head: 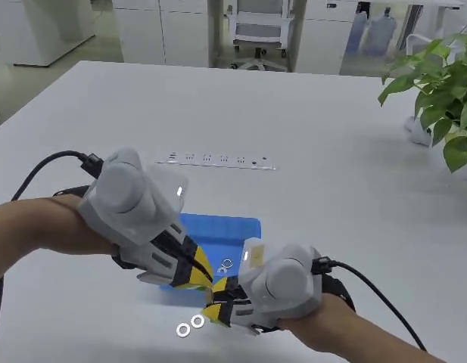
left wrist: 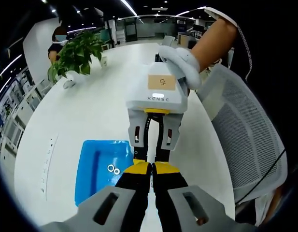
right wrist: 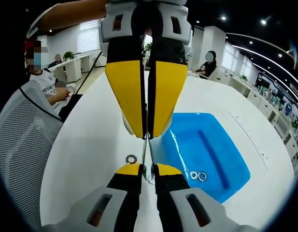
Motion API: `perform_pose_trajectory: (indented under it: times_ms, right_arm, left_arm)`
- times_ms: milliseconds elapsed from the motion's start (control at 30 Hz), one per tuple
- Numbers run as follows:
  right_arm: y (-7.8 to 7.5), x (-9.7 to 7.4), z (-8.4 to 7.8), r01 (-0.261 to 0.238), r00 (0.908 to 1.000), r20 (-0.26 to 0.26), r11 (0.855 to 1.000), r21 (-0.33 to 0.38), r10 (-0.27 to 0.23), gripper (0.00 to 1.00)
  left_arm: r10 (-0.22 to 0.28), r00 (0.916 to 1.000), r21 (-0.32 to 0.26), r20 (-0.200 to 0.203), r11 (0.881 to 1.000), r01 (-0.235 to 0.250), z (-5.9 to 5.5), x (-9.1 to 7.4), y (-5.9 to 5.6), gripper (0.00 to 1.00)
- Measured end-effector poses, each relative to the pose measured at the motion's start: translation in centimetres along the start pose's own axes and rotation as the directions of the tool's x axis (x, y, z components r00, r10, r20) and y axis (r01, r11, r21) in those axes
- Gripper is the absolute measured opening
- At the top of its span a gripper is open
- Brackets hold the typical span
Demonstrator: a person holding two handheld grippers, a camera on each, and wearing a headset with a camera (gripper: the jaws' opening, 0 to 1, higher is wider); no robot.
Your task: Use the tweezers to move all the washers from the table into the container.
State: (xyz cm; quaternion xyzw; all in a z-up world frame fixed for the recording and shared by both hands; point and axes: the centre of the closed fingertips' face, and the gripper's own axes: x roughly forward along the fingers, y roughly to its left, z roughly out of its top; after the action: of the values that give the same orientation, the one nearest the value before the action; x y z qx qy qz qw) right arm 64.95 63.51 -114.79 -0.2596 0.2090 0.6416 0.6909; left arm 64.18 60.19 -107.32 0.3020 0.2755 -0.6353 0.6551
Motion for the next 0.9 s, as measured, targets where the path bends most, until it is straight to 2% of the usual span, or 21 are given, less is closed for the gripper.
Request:
perform_pose_trajectory:
  times_ms: [267, 900]
  right_arm:
    - [-0.23, 0.4, -0.39, -0.003, 1.0, -0.007, 1.0, -0.001, 0.003, 0.12]
    - [-0.37, 0.6, -0.5, -0.004, 1.0, 0.004, 1.0, 0.024, 0.004, 0.12]
  left_arm:
    - [0.004, 1.0, -0.01, 0.0, 1.0, -0.004, -0.33, 0.33, 0.23, 0.05]
    - [0.009, 0.9996, -0.056, 0.026, 0.998, -0.007, -0.1, 0.46, 0.99, 0.05]
